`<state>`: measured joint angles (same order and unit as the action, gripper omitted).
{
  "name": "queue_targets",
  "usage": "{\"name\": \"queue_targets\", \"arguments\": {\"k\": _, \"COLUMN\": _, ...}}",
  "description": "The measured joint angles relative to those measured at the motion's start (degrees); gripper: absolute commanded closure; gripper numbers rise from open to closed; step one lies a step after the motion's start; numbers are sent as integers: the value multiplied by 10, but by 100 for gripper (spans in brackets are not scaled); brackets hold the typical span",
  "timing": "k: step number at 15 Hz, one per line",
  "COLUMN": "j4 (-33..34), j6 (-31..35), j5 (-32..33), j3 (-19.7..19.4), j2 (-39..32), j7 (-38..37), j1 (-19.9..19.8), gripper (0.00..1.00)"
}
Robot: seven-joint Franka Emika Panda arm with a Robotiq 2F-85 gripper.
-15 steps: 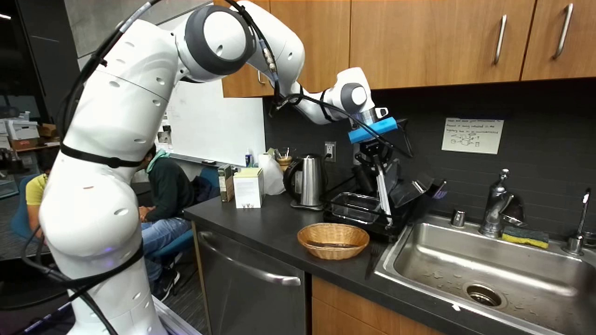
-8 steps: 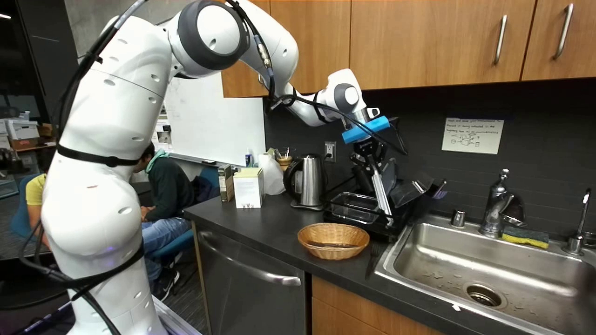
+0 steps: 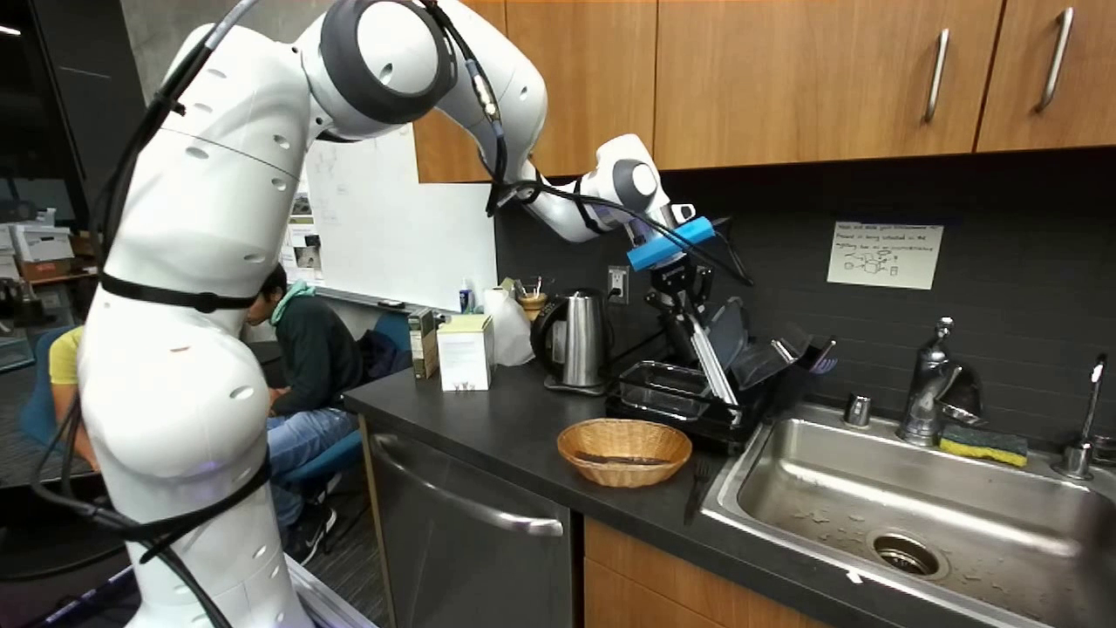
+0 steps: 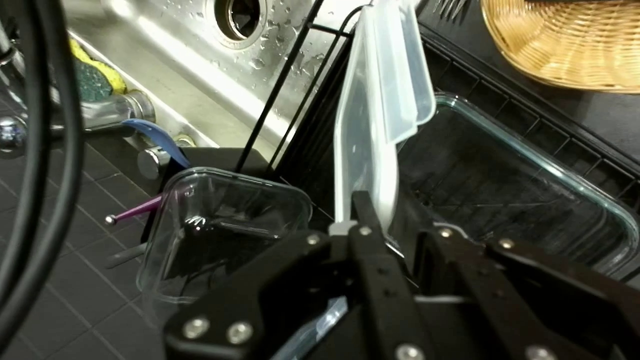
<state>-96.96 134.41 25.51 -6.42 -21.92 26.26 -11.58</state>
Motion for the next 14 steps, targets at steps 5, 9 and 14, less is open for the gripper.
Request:
{"name": "queue_targets", "arguments": {"k": 5, "j4": -22, "j6": 8, "j5": 52, "j3": -7, "j2": 13, "j7": -34, "j1": 21, "gripper": 96}}
{"name": "queue_targets", "arguments": {"k": 9, "j4": -41, "j6": 11, "j5": 90, "j3": -8, "j2": 22, "j7": -63, "j1": 37, "gripper": 78}}
{"name": "queue_targets", "arguments": {"k": 14, "j4": -67, "j6": 11, "j5": 123, "j3": -9, "j2": 35, "j7": -98, "j1": 47, "gripper": 33}}
